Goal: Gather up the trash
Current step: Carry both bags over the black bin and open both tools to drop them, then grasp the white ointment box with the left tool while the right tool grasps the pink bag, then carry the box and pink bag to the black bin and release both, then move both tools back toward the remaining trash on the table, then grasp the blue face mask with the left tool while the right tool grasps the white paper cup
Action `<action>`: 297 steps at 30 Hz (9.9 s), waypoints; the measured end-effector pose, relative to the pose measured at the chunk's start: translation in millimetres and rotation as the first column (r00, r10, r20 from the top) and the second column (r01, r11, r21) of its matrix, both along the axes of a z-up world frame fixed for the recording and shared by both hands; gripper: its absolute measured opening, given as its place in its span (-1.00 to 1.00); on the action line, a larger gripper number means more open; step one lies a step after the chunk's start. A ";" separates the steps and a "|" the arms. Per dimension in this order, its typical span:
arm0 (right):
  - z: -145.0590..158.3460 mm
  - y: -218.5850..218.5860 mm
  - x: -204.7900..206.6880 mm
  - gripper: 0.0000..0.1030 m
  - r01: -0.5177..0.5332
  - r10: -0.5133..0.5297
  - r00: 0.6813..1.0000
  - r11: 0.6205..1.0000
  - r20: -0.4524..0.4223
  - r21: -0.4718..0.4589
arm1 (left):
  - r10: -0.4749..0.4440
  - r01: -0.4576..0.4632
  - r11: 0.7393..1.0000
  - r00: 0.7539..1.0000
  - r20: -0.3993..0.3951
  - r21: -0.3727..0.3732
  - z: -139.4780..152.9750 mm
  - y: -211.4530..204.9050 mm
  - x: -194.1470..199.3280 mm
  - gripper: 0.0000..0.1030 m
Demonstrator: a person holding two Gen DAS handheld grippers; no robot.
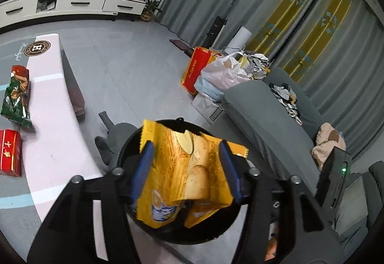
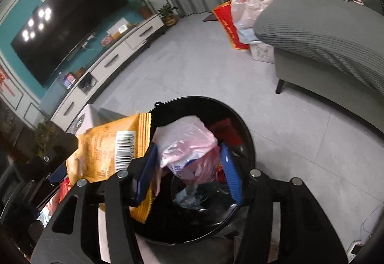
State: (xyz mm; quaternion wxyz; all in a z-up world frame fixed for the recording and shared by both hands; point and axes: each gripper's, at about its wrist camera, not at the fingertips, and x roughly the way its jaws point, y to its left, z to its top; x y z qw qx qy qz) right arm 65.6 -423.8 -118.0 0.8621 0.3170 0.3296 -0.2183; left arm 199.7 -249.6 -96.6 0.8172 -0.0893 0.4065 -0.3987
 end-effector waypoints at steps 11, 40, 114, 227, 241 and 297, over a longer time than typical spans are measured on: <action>6.1 2.8 -3.6 0.24 0.008 -0.008 0.999 1.000 0.038 0.004 | 0.086 -0.086 0.996 0.996 -0.002 -0.007 3.6 39.5 -5.8 0.69; 21.3 228.8 69.9 0.51 -0.634 0.638 0.770 0.769 0.033 -0.081 | 0.426 -0.436 0.880 0.900 0.096 0.188 -11.3 332.6 -43.6 0.94; 25.9 269.2 119.9 -0.81 -0.648 0.627 0.757 0.756 0.183 0.089 | 0.464 -0.466 0.884 0.884 0.055 0.033 2.0 374.6 -56.5 -0.20; 22.8 78.0 28.9 0.18 -0.350 0.349 0.937 0.929 -0.029 -0.124 | 0.192 -0.218 0.948 0.973 0.130 0.232 -19.2 181.2 -77.7 0.94; 25.7 224.9 70.6 0.18 -0.657 0.660 0.748 0.722 -0.070 -0.219 | 0.582 -0.587 0.794 0.809 0.085 0.154 -8.0 394.1 -47.3 0.94; 5.4 378.1 131.9 -0.59 -0.794 0.771 0.601 0.549 0.209 0.260 | 0.673 -0.674 0.738 0.739 -0.034 -0.042 -8.2 455.3 4.9 -0.74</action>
